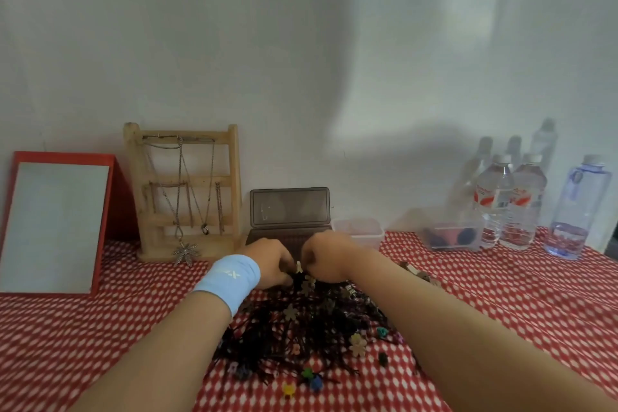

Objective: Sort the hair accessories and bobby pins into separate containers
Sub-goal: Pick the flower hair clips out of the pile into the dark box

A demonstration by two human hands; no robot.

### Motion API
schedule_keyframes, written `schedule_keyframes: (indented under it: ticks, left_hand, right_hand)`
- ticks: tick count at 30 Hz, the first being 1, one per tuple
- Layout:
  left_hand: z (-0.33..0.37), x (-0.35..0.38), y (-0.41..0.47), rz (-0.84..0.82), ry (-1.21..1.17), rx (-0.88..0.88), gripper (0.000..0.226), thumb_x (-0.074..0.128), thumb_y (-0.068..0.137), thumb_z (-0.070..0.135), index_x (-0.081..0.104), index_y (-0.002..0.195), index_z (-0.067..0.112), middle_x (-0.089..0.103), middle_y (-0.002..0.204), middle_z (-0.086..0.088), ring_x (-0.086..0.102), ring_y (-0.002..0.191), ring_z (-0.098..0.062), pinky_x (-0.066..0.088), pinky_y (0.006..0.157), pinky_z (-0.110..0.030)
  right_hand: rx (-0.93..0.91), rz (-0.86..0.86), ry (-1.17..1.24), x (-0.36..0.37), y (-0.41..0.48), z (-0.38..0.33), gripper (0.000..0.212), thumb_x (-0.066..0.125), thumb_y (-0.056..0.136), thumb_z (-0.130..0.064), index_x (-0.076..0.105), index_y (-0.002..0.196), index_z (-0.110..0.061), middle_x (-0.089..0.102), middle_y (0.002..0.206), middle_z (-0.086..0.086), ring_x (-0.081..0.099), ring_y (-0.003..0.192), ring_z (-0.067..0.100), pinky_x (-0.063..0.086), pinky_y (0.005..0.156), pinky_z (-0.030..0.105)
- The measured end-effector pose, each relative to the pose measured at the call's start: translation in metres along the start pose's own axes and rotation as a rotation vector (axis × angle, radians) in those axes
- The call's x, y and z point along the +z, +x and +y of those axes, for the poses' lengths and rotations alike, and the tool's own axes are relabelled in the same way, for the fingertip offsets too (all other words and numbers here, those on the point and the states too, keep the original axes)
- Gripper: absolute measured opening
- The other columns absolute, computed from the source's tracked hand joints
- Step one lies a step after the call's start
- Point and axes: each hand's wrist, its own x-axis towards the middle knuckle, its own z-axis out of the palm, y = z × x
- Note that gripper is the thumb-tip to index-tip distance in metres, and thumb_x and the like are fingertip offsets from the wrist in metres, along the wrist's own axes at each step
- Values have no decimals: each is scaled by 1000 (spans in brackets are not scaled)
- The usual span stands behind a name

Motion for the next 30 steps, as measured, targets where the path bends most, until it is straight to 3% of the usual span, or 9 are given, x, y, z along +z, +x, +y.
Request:
schedule_keyframes:
  ticks: [5,9,13,16,18,21,26,28,30]
  left_hand:
    - [0,11,0,22,26,-12,14,73,85,24,73,98,25,68,111,4,64,99,-17,53,89,-29]
    - [-1,9,-3,43,13,-12,11,73,86,24,72,96,23,68,109,3,64,97,-17,52,86,-28]
    - [-3,0,-5,138,-44,-22,9,68,90,24,69,99,22,67,108,4,63,95,-15,47,83,-23]
    - [-7,-7,-5,175,-177,-42,8,66,91,26,62,97,24,67,98,7,68,76,-9,49,73,-23]
    - [-7,-12,-3,170,-258,-49,16,68,91,24,59,104,23,67,101,7,68,79,-9,48,72,-22]
    - [-8,-21,4,216,-233,-42,20,72,87,22,64,105,24,64,106,8,62,98,-12,48,86,-24]
    - [-11,-26,20,350,-276,-64,18,63,92,10,71,103,22,62,99,11,59,95,-9,42,85,-20]
    - [-12,-27,25,457,-335,-64,15,64,92,12,67,102,22,60,97,12,57,91,-7,39,81,-18]
    - [-14,-26,32,509,-360,-82,11,65,92,18,66,103,22,60,97,12,56,90,-7,38,80,-19]
  right_hand:
    - [38,-96,72,11,-4,1,30,65,93,-42,71,115,-23,69,112,1,64,100,21,55,90,39]
    - [35,-106,183,12,-2,3,18,73,90,-35,69,102,-22,67,107,-1,63,96,19,53,84,33]
    - [-2,-178,249,8,-3,5,34,76,87,-33,71,117,-20,68,115,-5,65,98,15,54,90,31]
    - [-14,-257,320,2,-3,9,29,74,91,-26,74,117,-14,75,111,1,71,85,11,58,70,24]
    - [7,-279,391,-5,-4,14,24,71,93,-24,74,114,-13,76,107,2,73,85,11,54,61,20]
    - [36,-230,501,-17,0,20,21,64,98,-30,69,112,-15,74,102,-1,74,80,10,55,59,20]
    - [112,-40,639,-32,15,28,20,56,103,-27,66,108,-10,69,81,3,65,55,6,50,52,21]
    - [135,43,657,-35,22,29,15,60,101,-25,69,103,-13,67,78,3,63,59,8,52,56,22]
    - [134,112,614,-34,33,30,9,67,95,-19,73,101,-15,71,87,2,66,77,14,54,68,24]
